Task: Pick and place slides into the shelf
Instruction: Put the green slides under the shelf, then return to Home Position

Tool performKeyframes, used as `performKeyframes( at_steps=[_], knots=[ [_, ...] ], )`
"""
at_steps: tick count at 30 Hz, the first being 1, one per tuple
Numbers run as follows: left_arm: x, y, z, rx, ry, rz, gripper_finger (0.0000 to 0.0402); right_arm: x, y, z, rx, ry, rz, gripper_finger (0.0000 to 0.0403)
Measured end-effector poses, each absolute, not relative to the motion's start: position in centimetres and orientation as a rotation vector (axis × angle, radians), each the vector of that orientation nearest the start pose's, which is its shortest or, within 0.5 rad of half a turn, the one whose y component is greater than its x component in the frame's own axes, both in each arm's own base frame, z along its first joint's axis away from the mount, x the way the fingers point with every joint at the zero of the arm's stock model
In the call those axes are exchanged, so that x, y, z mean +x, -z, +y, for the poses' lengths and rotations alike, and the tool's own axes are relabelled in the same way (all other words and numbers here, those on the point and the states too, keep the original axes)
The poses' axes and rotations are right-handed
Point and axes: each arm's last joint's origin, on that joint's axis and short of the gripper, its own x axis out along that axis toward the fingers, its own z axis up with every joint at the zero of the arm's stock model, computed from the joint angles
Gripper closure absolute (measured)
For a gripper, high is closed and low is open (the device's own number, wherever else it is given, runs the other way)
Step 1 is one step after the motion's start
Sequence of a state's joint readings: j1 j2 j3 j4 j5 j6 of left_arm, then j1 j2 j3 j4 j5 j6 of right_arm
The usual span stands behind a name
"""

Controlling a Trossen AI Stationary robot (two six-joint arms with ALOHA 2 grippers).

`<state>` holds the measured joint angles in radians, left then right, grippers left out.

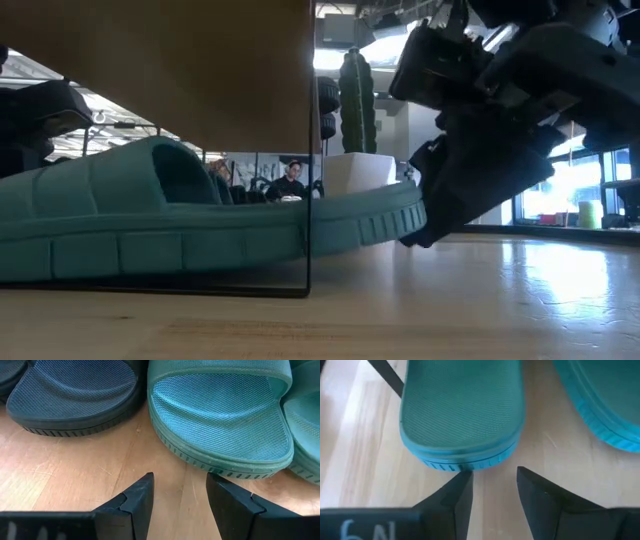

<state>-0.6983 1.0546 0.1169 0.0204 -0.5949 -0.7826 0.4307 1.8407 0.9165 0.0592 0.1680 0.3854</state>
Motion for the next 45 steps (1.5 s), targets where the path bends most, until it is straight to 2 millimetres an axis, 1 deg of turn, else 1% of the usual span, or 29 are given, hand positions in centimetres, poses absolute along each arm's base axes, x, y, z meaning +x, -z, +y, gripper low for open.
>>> performKeyframes(
  at_steps=[5,14,17,20,24,27,31,33,35,37,42,45],
  knots=[
    [11.8,-9.9,-7.5,-0.206,-0.197,0.704,0.023,32.3,-11.8,13.7,0.118,-0.084,0.857,0.0249],
    [12.0,-9.8,-7.3,-0.22,-0.208,0.709,0.023,32.6,-11.9,13.7,0.115,-0.11,0.836,0.0249],
    [12.0,-9.8,-7.3,-0.225,-0.196,0.72,0.023,32.4,-11.7,13.7,0.119,-0.121,0.872,0.0249],
    [12.0,-9.8,-7.3,-0.224,-0.196,0.721,0.023,32.1,-11.4,13.6,0.144,-0.095,0.915,0.0249],
    [11.9,-9.7,-7.3,-0.236,-0.197,0.737,0.023,31.6,-11.8,13.3,0.18,-0.057,0.96,0.0249],
    [11.8,-9.7,-7.3,-0.281,-0.204,0.75,0.023,31.2,-12.4,13.1,0.18,-0.049,0.977,0.0249],
    [11.8,-9.8,-7.3,-0.321,-0.211,0.751,0.023,30.6,-14.0,12.9,0.179,-0.048,0.978,0.0249],
    [11.7,-10.0,-7.3,-0.337,-0.2,0.749,0.023,30.3,-14.5,12.5,0.176,-0.037,0.996,0.0249],
    [11.7,-10.3,-7.3,-0.359,-0.181,0.737,0.023,30.1,-15.2,11.9,0.175,-0.027,0.997,0.0249],
    [11.6,-10.8,-7.3,-0.381,-0.17,0.709,0.023,30.2,-16.1,11.3,0.165,-0.033,0.962,0.0249],
    [11.3,-11.8,-7.0,-0.419,-0.149,0.654,0.023,30.4,-18.0,9.4,0.079,-0.056,0.895,0.0249],
    [11.0,-12.1,-6.7,-0.442,-0.17,0.634,0.023,30.2,-19.2,8.0,0.028,-0.057,0.871,0.0249]
  ],
)
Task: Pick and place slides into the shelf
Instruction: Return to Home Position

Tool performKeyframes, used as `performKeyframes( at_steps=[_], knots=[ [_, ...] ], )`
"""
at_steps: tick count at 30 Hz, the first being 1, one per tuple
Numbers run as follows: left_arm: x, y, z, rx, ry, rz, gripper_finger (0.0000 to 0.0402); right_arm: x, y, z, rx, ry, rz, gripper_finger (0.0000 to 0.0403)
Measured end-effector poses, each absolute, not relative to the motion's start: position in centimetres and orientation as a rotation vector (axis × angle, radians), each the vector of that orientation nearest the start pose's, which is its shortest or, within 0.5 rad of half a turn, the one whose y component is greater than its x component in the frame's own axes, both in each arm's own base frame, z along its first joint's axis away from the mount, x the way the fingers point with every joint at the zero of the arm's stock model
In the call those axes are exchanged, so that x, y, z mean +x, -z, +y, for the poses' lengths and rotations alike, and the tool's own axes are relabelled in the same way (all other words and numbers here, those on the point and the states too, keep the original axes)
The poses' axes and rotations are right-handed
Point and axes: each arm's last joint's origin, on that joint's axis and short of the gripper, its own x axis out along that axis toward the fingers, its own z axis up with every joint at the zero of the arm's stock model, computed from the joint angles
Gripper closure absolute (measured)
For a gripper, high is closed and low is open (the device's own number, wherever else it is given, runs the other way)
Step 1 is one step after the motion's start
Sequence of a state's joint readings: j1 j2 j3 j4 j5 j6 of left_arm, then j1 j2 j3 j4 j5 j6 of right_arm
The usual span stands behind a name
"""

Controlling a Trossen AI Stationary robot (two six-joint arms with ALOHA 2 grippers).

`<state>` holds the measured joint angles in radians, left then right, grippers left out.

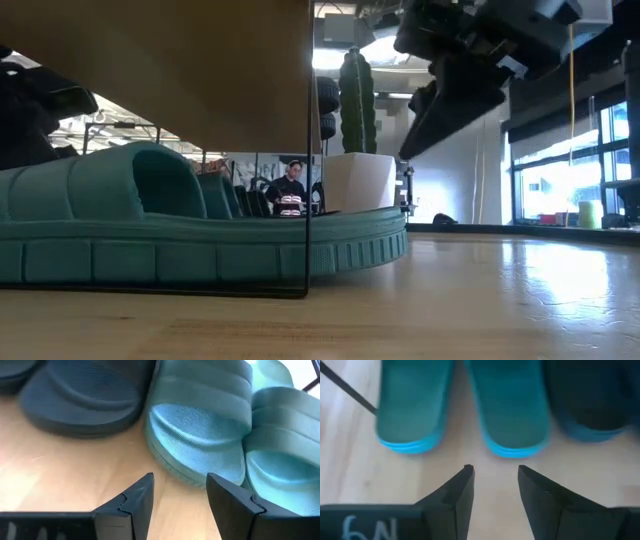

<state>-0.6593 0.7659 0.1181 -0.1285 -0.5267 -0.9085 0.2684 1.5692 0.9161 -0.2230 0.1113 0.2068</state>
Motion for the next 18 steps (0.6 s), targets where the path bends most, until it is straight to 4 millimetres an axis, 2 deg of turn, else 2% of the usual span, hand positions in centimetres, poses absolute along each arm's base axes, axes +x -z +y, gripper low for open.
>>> performKeyframes(
  at_steps=[4,8,14,18],
  knots=[
    [10.2,-12.6,-6.0,-0.471,-0.239,0.649,0.023,29.5,-20.6,6.2,-0.024,-0.044,0.858,0.0249],
    [9.8,-13.9,-5.3,-0.443,-0.329,0.592,0.023,28.2,-21.2,4.5,-0.031,-0.022,0.811,0.0249],
    [9.6,-16.1,-4.3,-0.278,-0.466,0.39,0.023,25.2,-20.8,1.7,-0.005,-0.028,0.617,0.0249],
    [9.6,-16.9,-3.4,-0.241,-0.498,0.357,0.023,23.2,-20.4,0.0,-0.001,-0.009,0.486,0.0249]
  ],
)
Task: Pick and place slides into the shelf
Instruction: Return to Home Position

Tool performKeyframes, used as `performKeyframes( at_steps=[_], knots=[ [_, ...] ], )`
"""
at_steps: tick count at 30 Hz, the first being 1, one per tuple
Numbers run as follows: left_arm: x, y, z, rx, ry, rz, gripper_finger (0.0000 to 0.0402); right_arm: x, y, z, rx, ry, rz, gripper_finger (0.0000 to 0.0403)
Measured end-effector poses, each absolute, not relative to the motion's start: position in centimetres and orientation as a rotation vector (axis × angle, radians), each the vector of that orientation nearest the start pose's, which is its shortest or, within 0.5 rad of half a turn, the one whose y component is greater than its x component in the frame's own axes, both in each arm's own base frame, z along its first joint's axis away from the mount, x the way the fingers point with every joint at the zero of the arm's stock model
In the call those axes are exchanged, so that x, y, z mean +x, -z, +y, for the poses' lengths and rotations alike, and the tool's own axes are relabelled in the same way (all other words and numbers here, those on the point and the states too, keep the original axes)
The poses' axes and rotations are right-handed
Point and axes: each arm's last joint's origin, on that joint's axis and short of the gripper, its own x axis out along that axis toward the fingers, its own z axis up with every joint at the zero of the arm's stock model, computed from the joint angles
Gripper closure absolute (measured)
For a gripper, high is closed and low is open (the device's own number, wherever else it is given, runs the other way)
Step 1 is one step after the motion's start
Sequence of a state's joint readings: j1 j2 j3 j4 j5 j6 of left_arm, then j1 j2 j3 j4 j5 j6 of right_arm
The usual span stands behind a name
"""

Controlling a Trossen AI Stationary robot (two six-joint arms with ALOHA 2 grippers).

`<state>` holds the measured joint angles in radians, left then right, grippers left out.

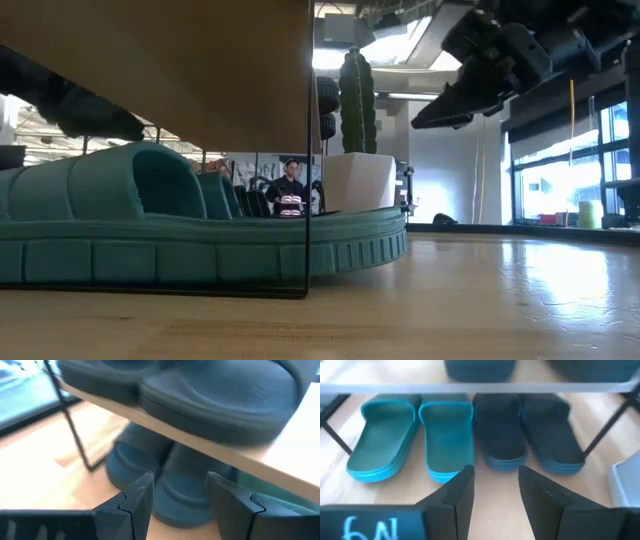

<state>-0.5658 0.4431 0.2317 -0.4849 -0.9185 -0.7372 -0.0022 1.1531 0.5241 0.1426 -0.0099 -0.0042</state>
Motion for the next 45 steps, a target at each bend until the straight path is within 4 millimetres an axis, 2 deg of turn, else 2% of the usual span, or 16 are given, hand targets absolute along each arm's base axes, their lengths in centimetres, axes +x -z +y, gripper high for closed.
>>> performKeyframes(
  at_steps=[7,17,20,23,30,36,42,45],
  knots=[
    [9.5,-18.0,-1.5,-0.168,-0.522,0.329,0.023,20.2,-19.6,-1.6,-0.011,0.027,0.372,0.0249],
    [9.4,-20.6,0.5,-0.017,-0.397,0.163,0.023,16.7,-18.3,-2.5,-0.011,0.096,0.198,0.0249],
    [8.9,-20.9,0.9,-0.001,-0.357,0.136,0.023,15.8,-17.8,-2.6,-0.005,0.086,0.161,0.0249],
    [8.4,-20.8,1.4,0.005,-0.395,0.132,0.023,15.1,-17.5,-2.8,0.021,0.102,0.14,0.0249],
    [7.3,-20.3,1.9,-0.05,-0.47,0.148,0.023,14.1,-16.9,-2.9,0.042,0.126,0.124,0.0249],
    [7.2,-20.2,2.1,-0.065,-0.548,0.147,0.023,13.9,-17.1,-3.4,0.013,0.161,0.111,0.0249],
    [7.2,-20.2,2.1,-0.067,-0.547,0.147,0.023,13.6,-17.1,-4.1,0.01,0.165,0.11,0.0249],
    [7.4,-19.6,2.1,-0.065,-0.548,0.156,0.023,13.5,-17.1,-4.5,0.007,0.172,0.107,0.0249]
  ],
)
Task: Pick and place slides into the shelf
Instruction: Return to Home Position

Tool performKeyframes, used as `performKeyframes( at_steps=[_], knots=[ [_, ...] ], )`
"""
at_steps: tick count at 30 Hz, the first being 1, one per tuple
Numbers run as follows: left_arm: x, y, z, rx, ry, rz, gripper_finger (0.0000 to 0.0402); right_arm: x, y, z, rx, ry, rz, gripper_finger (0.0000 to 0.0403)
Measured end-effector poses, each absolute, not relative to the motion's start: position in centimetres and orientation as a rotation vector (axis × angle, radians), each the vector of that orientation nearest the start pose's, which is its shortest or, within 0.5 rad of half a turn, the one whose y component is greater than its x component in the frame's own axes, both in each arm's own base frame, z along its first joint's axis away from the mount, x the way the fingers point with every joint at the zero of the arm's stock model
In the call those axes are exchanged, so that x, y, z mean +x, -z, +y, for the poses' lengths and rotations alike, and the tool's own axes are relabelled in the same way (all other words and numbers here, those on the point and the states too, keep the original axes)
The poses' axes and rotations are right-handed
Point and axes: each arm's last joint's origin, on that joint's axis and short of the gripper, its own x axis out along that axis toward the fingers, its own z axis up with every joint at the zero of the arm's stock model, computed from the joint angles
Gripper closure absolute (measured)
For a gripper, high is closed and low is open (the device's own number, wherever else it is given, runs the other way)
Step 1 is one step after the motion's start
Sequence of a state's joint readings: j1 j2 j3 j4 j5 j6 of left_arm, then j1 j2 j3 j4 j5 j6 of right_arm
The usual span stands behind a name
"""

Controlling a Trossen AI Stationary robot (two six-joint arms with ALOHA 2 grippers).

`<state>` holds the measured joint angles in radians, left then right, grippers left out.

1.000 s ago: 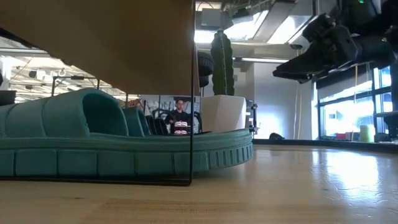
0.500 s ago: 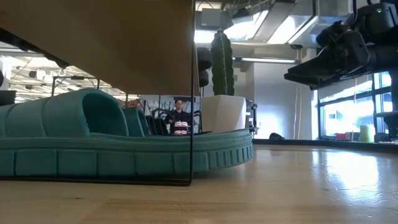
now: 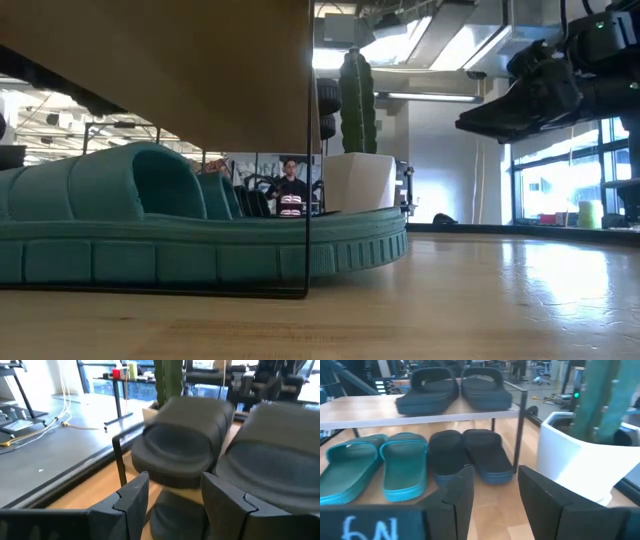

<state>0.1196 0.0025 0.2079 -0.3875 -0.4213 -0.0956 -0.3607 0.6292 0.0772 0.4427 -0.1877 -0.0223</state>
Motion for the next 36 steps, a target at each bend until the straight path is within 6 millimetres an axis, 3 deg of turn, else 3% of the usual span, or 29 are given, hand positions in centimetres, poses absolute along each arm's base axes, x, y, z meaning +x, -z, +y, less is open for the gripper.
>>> performKeyframes(
  at_steps=[5,10,24,36],
  knots=[
    [7.9,-18.0,2.2,-0.062,-0.558,0.185,0.023,13.3,-17.1,-5.0,0.005,0.204,0.106,0.0249],
    [8.0,-17.7,2.2,-0.063,-0.575,0.19,0.023,12.7,-16.7,-5.4,-0.002,0.243,0.068,0.0249],
    [7.9,-17.8,2.4,-0.052,-0.639,0.181,0.023,11.9,-16.6,-5.4,0.0,0.237,0.006,0.0249],
    [8.0,-18.5,2.5,0.062,-0.658,0.15,0.023,11.9,-16.4,-5.4,0.006,0.236,0.025,0.0249]
  ],
)
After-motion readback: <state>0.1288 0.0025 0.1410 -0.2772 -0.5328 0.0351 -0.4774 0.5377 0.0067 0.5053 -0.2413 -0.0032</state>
